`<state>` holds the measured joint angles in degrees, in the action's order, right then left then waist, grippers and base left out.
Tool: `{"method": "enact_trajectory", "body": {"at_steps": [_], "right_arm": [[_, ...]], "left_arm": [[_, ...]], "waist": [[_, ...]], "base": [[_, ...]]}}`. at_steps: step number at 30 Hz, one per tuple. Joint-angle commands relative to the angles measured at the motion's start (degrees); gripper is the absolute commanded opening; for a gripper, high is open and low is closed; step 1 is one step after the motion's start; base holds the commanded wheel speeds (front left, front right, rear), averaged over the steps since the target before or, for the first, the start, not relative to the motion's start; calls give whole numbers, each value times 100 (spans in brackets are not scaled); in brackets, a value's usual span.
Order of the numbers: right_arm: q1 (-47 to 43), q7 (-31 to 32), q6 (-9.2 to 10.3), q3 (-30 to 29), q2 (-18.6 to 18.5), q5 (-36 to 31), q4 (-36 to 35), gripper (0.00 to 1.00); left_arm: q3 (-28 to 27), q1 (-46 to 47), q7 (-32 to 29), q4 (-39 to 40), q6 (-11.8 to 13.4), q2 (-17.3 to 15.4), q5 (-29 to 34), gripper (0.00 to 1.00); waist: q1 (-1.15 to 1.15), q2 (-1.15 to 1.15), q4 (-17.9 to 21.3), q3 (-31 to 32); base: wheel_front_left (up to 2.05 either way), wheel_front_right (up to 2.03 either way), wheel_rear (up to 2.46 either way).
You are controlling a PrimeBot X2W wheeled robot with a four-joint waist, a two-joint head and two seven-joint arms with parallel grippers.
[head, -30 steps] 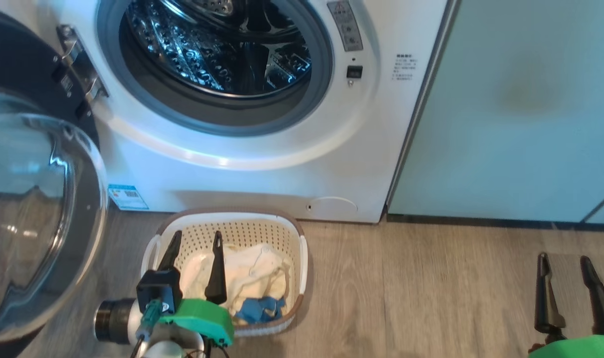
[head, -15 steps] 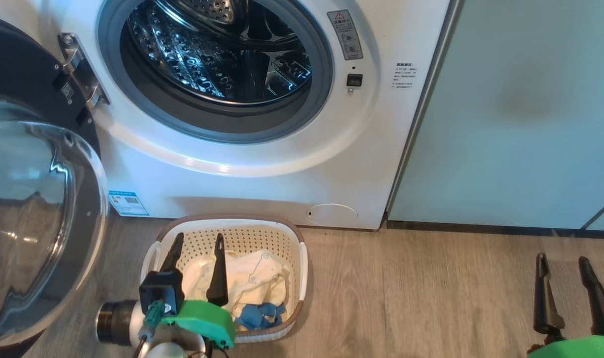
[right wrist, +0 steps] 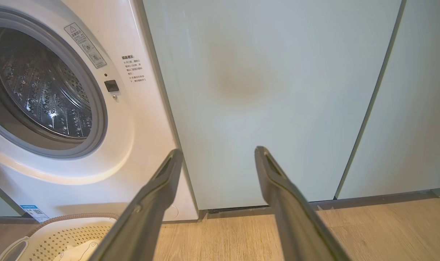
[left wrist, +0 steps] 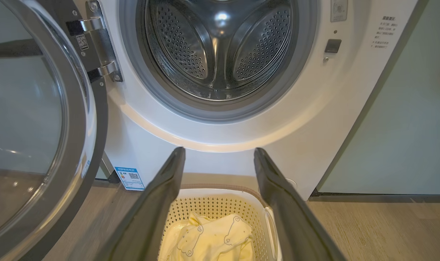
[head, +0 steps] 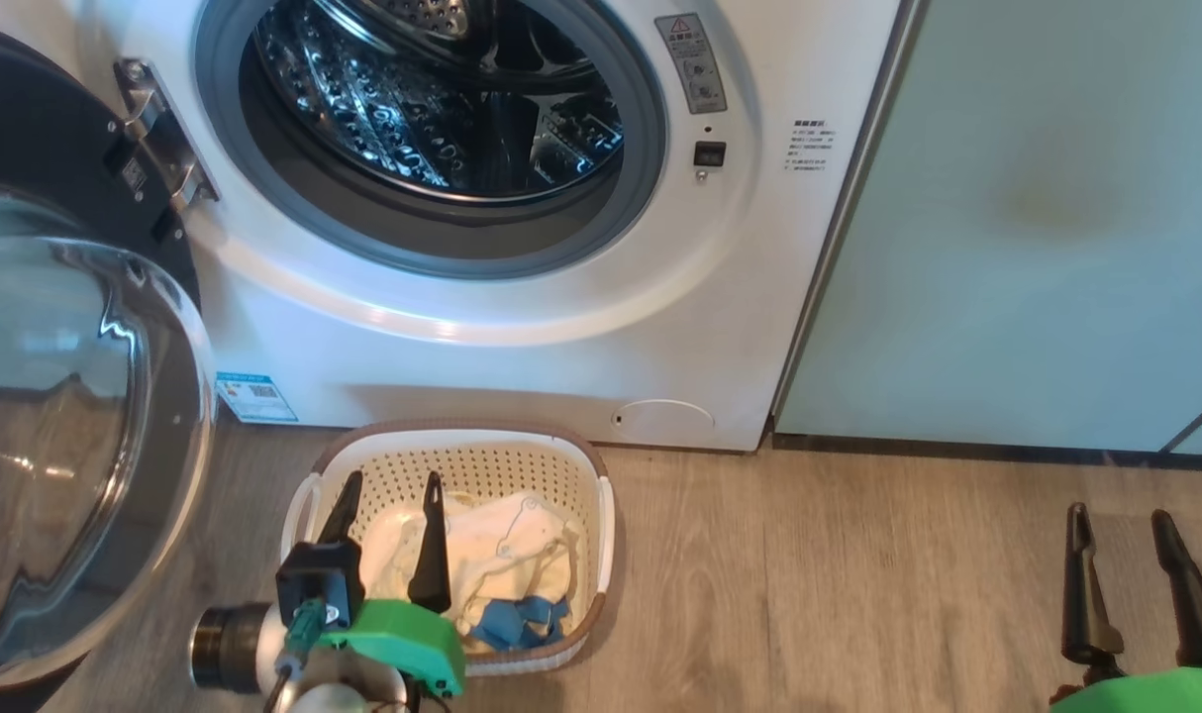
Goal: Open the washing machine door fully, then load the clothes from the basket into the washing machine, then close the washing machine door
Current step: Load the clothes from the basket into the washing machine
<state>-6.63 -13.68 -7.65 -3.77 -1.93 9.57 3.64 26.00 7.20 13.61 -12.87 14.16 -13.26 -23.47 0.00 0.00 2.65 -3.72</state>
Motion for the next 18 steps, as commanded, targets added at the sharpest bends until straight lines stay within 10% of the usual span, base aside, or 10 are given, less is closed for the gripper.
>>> {"method": "enact_trajectory", "body": {"at_steps": [1,18], "right_arm": [[224,-41,16,120,-95,-7,-204,100],[715,-80,16,240,-95,22,-277,100]], "left_arm": [[-230,305,46,131,396,-76,-50,100],[-243,1513,41,-1411,-156,118,-309,100]], "waist": [[0,0,-13,-38],[0,0,53,-1088]], "base": [[0,0,0],[0,0,0]]}}
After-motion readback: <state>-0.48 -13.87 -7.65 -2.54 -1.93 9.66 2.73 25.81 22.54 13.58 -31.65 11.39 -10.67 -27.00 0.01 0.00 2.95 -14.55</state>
